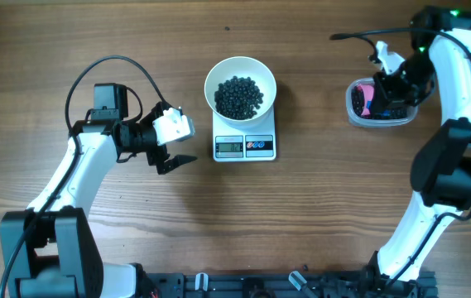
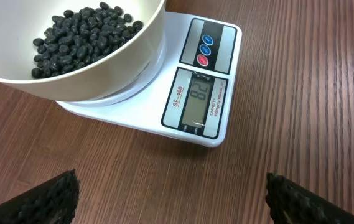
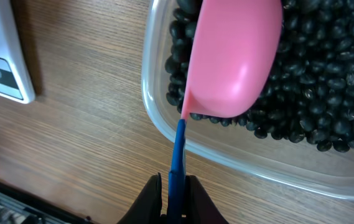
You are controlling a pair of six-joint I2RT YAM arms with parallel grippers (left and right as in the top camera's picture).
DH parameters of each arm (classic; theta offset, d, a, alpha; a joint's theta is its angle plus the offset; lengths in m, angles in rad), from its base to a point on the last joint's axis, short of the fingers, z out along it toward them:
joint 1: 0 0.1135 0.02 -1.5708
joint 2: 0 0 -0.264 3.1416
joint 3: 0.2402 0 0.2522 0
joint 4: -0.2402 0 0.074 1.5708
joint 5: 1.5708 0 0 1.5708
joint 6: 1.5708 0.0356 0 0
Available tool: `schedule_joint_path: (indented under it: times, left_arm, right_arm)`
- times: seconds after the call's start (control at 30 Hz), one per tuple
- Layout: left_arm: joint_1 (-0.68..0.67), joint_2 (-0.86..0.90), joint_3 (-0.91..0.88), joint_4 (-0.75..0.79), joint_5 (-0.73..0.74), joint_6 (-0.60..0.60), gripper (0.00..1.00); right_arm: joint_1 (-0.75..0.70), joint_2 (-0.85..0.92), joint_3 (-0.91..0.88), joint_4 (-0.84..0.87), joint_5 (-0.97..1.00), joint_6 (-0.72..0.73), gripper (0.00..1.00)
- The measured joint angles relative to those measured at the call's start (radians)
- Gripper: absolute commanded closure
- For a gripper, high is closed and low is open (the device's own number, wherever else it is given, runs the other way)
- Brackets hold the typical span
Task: Scoop item into bowl and weigh 150g on scale
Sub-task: 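Dip the scoop into the black beans and lift it out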
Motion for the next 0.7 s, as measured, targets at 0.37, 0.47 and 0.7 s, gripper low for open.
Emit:
schedule_joint_path:
  times: [0.37, 0.47, 0.7]
  left_arm:
    - [0.000, 0.000, 0.000, 0.000, 0.000, 0.000, 0.00]
    - [0.000, 0.000, 0.000, 0.000, 0.000, 0.000, 0.00]
    - [0.000, 0.000, 0.000, 0.000, 0.000, 0.000, 0.00]
  right_arm:
    - [-0.275, 0.000, -0.008, -0.034, -0.288, -0.134, 0.96]
    - [-0.351, 0.000, -0.008, -0.057, -0.370, -0.187, 0.96]
    - [-0.356, 0.000, -0.008, -0.060, -0.550, -0.259, 0.96]
